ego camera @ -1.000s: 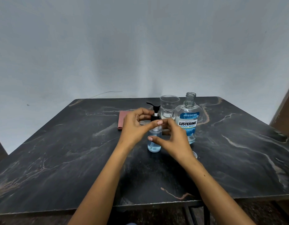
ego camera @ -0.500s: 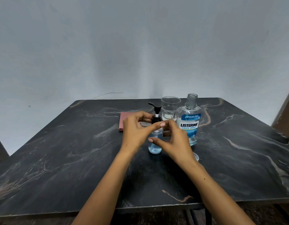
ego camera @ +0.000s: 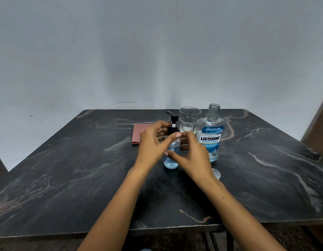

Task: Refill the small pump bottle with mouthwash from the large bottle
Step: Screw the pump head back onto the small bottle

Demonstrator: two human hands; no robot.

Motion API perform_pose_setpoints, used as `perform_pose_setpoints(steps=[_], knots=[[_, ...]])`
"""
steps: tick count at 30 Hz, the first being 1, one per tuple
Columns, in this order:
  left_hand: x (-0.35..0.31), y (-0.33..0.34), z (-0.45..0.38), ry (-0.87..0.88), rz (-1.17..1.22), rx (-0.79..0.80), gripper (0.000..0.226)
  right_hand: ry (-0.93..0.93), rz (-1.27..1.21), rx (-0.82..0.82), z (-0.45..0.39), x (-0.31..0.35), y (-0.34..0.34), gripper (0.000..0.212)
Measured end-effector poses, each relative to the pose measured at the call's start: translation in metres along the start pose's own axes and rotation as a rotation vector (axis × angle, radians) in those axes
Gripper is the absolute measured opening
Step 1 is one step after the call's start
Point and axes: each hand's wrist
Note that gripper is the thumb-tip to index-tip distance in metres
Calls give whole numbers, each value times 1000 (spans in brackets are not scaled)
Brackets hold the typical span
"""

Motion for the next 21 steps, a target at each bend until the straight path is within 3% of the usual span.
perform_pose_setpoints(steps=[9, 17, 21], knots=[[6, -1, 0, 68, -78, -9, 27, -78, 122, 25, 3, 0, -4, 65], [1, -5, 6, 96, -142, -27, 27, -107, 192, 29, 2, 8, -18, 51], [-2, -8, 6, 45, -127, -15, 44, -159, 217, 8, 5, 9, -41, 43]])
Point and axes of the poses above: each hand's wrist, its own z-axis away from the middle knuckle, its own y-axis out of the palm, x = y × z, and after that the axes turned 8 degrees about -x, right-handed
